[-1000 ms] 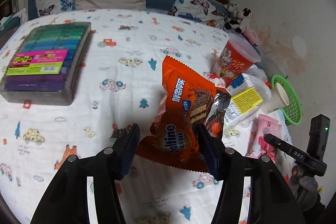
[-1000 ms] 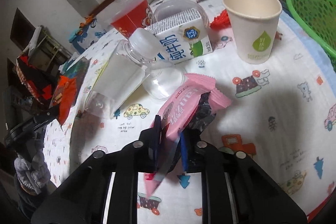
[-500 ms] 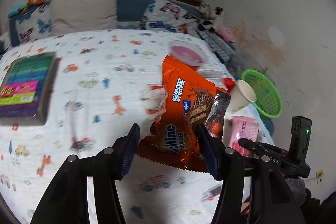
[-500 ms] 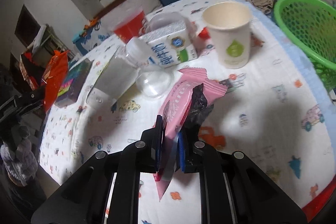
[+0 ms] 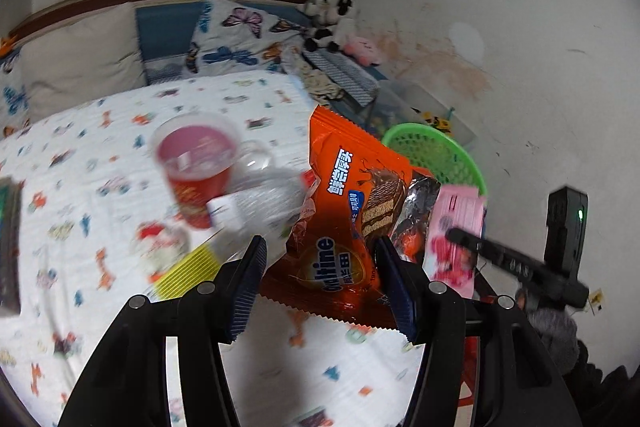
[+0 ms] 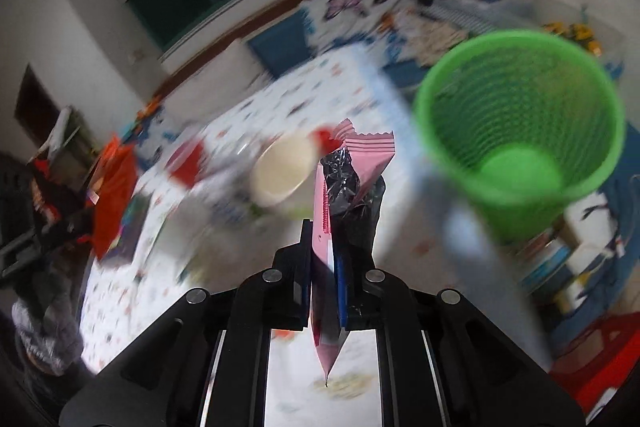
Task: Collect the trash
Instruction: 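Carry both items to the green basket and open both tools to drop them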
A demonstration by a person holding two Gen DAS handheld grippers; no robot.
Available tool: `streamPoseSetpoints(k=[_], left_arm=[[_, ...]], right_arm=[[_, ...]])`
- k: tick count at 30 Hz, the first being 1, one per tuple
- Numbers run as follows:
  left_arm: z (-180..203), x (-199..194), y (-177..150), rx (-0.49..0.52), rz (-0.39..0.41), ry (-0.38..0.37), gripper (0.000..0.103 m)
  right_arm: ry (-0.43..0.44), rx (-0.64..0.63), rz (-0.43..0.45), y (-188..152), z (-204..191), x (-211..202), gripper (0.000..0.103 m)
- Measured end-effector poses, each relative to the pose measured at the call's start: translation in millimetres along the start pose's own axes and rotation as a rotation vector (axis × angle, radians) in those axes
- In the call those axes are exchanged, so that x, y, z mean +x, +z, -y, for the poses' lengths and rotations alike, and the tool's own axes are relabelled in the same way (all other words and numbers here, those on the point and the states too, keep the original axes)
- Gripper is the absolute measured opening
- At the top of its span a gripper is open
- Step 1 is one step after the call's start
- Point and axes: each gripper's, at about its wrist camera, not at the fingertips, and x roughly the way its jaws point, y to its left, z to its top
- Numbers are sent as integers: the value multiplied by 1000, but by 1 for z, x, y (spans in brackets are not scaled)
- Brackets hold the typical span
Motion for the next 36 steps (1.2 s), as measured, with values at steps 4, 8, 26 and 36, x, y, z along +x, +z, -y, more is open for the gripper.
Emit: streamPoseSetpoints(k=[4,8,26,36], left_arm=[[20,17,20,34,-8,-6,55],[39,37,39,54,-22,-22,55],[103,119,63,150,-139,-40,55],[162,186,77,265,-223,-13,55]], right_arm=[[-88,17,43,32,39,-1,11],[-173,60,49,60,87,10,15],[-263,122,-44,40,157,18,59],[-299,115,13,21,160,-21,71]])
